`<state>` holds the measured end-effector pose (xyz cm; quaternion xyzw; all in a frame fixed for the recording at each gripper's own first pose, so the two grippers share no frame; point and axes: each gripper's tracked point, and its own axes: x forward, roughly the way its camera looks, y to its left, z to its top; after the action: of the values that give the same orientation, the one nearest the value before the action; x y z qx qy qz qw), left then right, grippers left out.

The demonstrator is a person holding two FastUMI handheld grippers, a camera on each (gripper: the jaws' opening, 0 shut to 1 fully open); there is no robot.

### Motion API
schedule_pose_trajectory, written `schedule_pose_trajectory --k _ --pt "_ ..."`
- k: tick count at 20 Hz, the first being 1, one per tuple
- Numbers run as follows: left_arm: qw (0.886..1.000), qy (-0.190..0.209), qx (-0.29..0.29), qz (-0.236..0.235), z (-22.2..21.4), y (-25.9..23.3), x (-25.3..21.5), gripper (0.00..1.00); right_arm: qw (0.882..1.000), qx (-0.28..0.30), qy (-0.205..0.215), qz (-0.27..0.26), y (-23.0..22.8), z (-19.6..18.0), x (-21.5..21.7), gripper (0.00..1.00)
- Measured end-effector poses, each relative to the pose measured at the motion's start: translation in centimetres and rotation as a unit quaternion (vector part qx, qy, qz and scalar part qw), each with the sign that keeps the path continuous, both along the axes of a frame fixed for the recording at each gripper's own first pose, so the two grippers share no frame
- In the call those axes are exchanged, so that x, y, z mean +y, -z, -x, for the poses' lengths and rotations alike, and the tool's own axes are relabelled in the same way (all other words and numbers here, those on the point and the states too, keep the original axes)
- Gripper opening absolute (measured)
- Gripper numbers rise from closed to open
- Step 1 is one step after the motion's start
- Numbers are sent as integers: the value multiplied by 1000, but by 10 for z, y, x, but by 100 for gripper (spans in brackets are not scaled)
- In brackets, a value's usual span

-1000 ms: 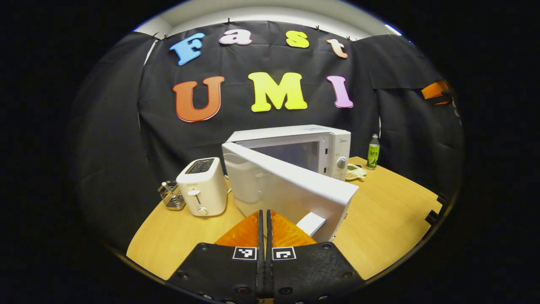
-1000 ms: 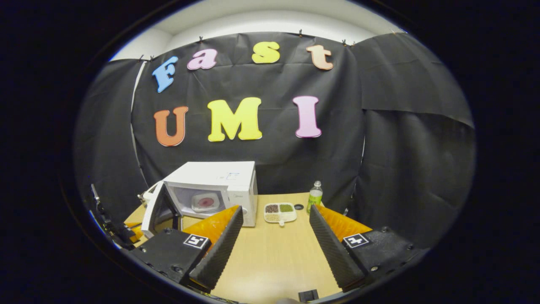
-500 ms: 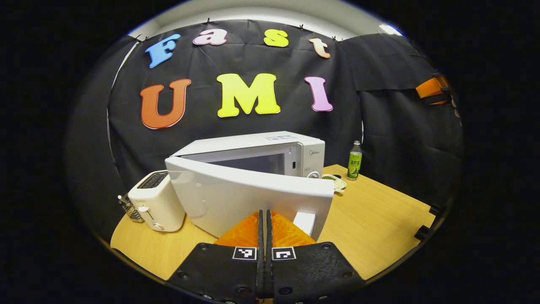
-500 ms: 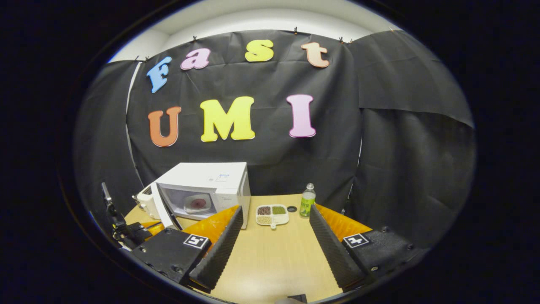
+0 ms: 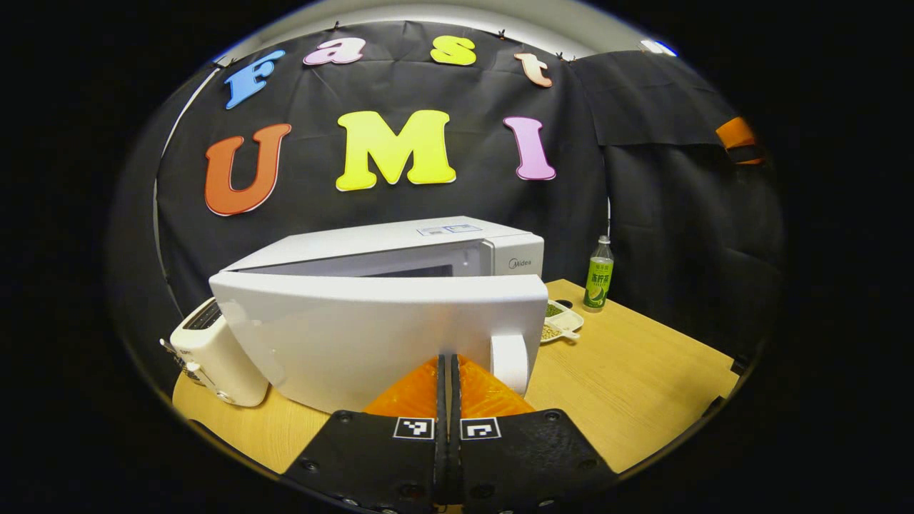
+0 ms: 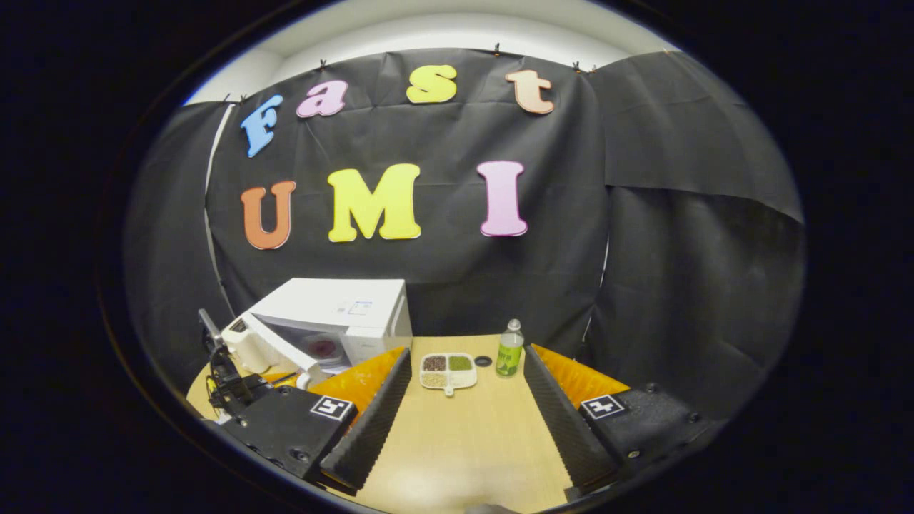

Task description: Open the microwave oven with the left hand, put the food in, and close the microwave oven.

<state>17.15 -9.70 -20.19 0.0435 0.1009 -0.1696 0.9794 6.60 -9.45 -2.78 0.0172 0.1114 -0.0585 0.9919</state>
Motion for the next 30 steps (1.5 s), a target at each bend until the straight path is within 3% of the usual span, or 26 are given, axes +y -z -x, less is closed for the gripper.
schedule_pose_trajectory --k 1,2,3,4,5,6,10,11,12,13,16,17,18,19,20,21,22,23,24,26,27,28,29,30 --pt "1000 -2 0 0 -8 0 -3 0 1000 3 0 3 1 0 -3 92" --pt "1000 -4 2 1 -16 1 -7 0 1000 6 0 4 2 -1 -6 92" --pt "1000 -7 5 0 -23 3 -9 0 1000 9 0 3 4 -2 -9 100" --pt "1000 -10 8 0 -31 4 -12 0 1000 11 0 2 5 -3 -11 92" --pt "1000 -13 11 0 -38 6 -15 0 1000 14 1 3 9 -3 -15 92" --pt "1000 -15 15 0 -45 9 -18 0 1000 17 1 2 10 -4 -19 100" --pt "999 -28 22 7 -70 9 -29 0 1000 29 -6 1 19 -12 -27 100" --pt "999 -33 22 9 -75 7 -31 0 999 32 -9 0 21 -14 -29 92" --pt "999 -39 25 11 -79 7 -31 0 999 34 -10 -2 22 -15 -31 100" --pt "999 -45 23 13 -82 6 -30 0 999 34 -11 -4 24 -18 -33 100" --pt "999 -43 20 8 -80 7 -31 0 999 37 -15 -9 28 -22 -37 92" --pt "999 -45 19 4 -81 7 -31 0 999 39 -18 -8 30 -23 -38 100" --pt "999 -49 18 1 -81 8 -31 0 999 40 -18 -7 30 -25 -40 92" --pt "998 -53 16 0 -83 7 -30 0 999 38 -20 -8 28 -26 -40 100" --pt "998 -57 11 2 -89 6 -32 0 999 37 -23 -8 28 -27 -39 100" --pt "997 -72 42 4 -86 15 -30 0 999 33 -25 -11 26 -29 -36 100" --pt "997 -75 25 18 -88 11 -31 0 999 30 -28 -14 25 -30 -34 92" --pt "996 -73 38 17 -88 14 -31 0 999 32 -29 -16 29 -31 -33 92" --pt "996 -78 50 14 -81 18 -29 0 999 33 -34 -21 30 -31 -29 100" --pt "996 -84 42 10 -73 11 -23 0 998 32 -42 -21 30 -31 -22 100" --pt "996 -84 36 8 -67 5 -20 10 998 30 -43 -18 31 -31 -21 100" --pt "996 -84 31 3 -59 -1 -18 0 998 28 -45 -18 30 -32 -19 92" --pt "996 -87 27 -3 -51 -6 -14 0 998 26 -48 -18 30 -31 -15 92" --pt "996 -86 23 -6 -43 -11 -11 0 998 25 -49 -18 31 -32 -12 100"
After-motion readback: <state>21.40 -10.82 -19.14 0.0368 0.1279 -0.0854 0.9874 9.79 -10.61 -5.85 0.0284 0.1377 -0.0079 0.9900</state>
